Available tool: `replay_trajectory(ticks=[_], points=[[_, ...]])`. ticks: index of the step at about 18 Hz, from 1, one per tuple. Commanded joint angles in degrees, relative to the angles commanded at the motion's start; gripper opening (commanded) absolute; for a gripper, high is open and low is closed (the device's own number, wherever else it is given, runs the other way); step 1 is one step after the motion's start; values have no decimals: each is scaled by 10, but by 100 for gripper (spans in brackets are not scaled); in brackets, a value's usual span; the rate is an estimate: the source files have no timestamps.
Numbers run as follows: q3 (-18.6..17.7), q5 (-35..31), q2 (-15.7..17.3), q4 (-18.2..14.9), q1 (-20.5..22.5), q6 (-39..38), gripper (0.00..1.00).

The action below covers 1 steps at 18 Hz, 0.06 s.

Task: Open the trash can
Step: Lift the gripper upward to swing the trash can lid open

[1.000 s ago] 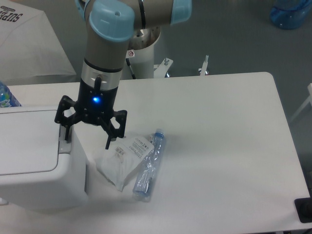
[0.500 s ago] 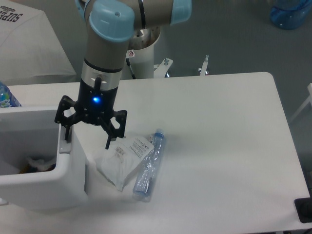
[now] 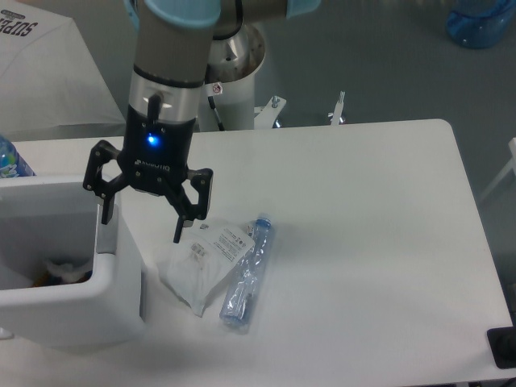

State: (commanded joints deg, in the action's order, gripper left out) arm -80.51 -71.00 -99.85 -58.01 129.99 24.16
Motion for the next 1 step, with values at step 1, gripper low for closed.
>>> replay_trajectory(ticks=[1], points=[[-2,-18,1,-2,0,4,100]])
